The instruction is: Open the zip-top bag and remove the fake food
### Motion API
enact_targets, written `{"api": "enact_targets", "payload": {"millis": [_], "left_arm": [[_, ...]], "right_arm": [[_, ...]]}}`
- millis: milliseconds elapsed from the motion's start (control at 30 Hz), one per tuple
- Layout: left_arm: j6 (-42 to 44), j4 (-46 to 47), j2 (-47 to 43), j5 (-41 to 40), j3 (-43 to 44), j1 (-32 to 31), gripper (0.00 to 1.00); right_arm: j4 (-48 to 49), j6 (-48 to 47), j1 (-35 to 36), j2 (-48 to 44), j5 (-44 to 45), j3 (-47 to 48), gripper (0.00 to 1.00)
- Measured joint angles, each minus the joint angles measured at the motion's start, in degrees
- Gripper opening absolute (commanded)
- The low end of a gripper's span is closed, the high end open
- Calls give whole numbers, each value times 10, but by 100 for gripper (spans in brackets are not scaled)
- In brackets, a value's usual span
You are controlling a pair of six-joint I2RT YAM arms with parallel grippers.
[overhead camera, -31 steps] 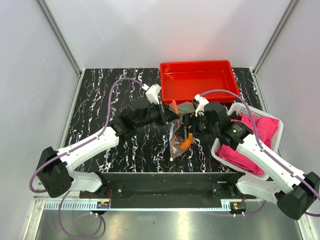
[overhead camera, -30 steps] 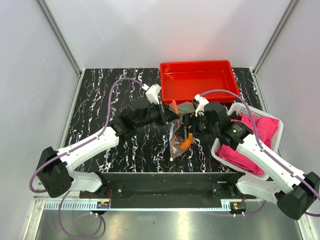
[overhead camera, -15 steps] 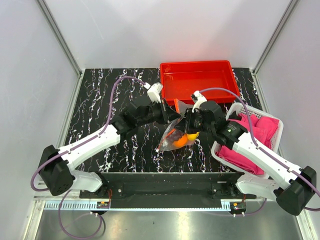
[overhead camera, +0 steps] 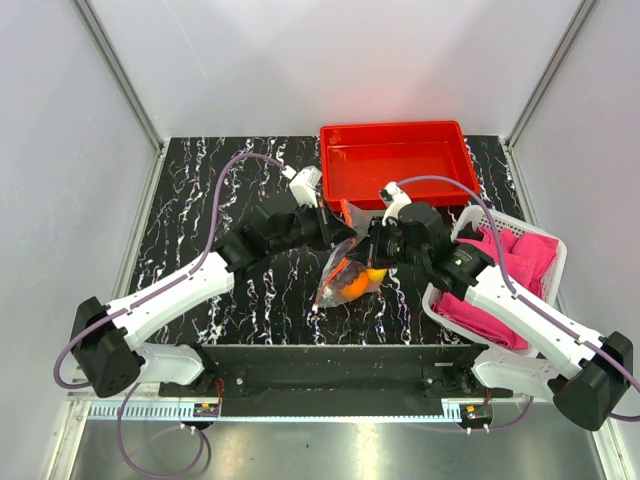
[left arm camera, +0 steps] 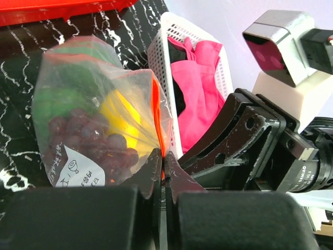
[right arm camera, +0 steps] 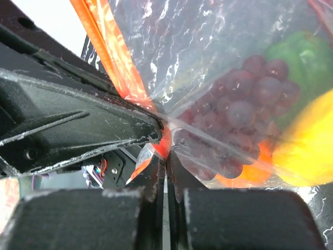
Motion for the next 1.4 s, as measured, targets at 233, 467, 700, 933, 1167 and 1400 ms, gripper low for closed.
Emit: {"api": "enact_targets", "payload": {"millis": [233,467,700,933,1167,1400], "left_arm": [[10,-33,-29,-22,0,-5,61],[45,-53,-143,-37,-50,-13,59],[75,-105,-193,-56,-106,-49,60],[99,-173,-132,-117,-108,-101,52],[102,-202,-95,-149,-95,-122,34],[88,-208,-80,-161,-81,-127,0]], "right_arm": [[-1,-37,0,0,-14,0,0],[-10,-50,-1,6,-22,10,0],[-21,-51,-1,14,-40,18,0],[-23,-50,-1,14,-47,18,0],[-31,-50,-1,14,-58,19,0],[-39,-56,-1,14,-57,22,30]]}}
